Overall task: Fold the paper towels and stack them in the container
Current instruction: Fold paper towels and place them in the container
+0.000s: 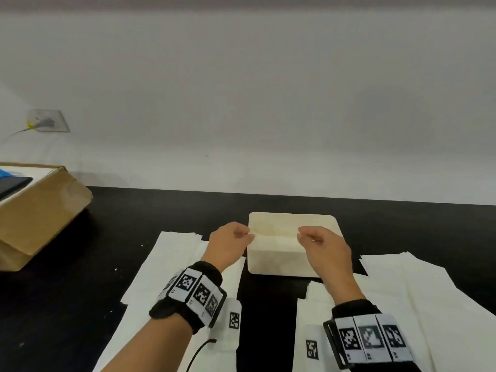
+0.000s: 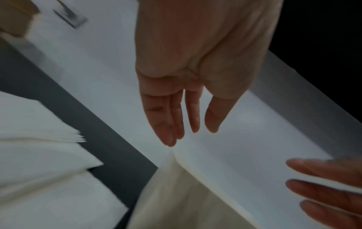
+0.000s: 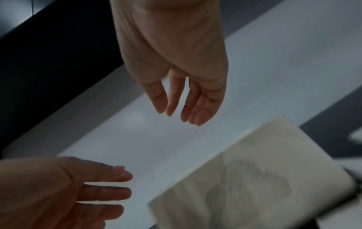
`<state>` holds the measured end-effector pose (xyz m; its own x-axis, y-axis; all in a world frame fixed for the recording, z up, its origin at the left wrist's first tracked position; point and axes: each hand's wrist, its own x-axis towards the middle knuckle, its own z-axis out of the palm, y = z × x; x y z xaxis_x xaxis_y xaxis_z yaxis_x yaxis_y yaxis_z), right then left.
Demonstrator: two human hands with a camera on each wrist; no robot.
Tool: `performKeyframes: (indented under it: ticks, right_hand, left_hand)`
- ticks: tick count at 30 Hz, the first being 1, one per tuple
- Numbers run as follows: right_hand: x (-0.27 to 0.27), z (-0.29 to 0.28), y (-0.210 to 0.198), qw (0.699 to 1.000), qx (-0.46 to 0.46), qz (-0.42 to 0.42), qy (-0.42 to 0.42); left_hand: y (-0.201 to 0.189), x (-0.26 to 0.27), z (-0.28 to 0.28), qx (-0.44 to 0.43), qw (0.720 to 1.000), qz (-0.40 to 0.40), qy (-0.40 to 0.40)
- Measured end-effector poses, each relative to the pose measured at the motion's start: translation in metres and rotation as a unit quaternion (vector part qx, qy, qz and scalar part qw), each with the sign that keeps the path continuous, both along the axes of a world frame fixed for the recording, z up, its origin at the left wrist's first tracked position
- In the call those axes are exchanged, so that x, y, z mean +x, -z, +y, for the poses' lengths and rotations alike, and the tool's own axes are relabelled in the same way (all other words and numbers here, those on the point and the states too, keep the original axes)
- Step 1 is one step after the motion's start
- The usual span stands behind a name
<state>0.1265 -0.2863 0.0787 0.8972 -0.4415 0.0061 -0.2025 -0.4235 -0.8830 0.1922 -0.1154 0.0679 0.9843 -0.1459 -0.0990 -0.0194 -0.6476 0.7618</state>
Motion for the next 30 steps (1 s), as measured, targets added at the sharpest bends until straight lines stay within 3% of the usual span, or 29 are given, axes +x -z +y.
performKeyframes:
  ticks: [5, 11, 23, 30]
  right_hand:
    - [-0.036, 0.056, 0.040, 0.989, 0.104, 0.093, -0.048]
    - [-0.060, 0.119, 0.084, 0.957, 0.128, 0.244, -0.089]
    - [-0.059, 0.152, 0.115, 0.948, 0.167, 0.269, -0.033]
    - [-0.062, 0.152, 0.115, 0.956, 0.177, 0.228, -0.040]
  left_hand:
    - [0.026, -0.043, 0.057, 0.032, 0.995, 0.072, -0.054]
    - [0.067, -0.083, 0.100, 0.092, 0.979, 0.156, -0.089]
    - [0.090, -0.107, 0.101, 0.011, 0.971, 0.182, -0.155]
    - [0.094, -0.110, 0.104, -0.052, 0.967, 0.192, -0.157]
